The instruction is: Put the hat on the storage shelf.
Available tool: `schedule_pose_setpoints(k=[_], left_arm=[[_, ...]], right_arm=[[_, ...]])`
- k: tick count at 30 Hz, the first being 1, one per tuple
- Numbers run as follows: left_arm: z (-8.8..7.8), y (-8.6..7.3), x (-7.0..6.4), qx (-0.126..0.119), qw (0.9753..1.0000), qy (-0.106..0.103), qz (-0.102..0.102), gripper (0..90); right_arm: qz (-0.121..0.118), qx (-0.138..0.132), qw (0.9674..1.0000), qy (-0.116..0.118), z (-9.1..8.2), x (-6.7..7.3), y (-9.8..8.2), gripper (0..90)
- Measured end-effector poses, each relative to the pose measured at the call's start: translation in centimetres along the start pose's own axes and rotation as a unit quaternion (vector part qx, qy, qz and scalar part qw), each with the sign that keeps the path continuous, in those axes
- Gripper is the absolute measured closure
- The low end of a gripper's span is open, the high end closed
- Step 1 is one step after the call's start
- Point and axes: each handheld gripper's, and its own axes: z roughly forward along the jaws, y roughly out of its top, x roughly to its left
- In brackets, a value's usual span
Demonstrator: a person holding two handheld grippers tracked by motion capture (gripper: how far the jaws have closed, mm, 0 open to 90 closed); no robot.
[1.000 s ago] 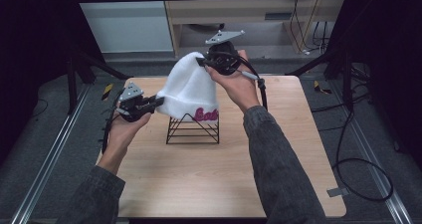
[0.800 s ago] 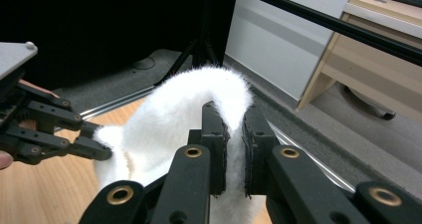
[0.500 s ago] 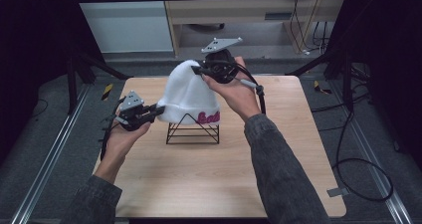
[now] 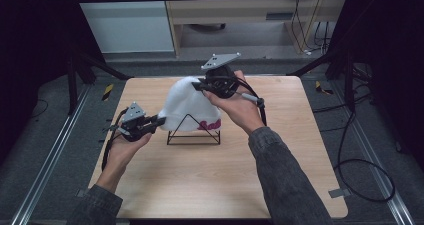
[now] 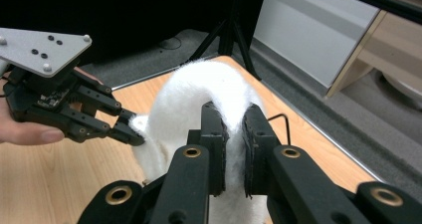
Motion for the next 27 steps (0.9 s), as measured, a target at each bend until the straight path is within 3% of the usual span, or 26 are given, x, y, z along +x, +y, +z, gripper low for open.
schedule_pose_setpoints(k=[27], left_arm=[[2.0, -4.2, 0.7, 0.063, 0.9979, -0.008, -0.007, 77.6]], right_arm=[[0.005, 0.062, 0.9976, 0.032, 2.8, 1.9, -3.0, 81.9]])
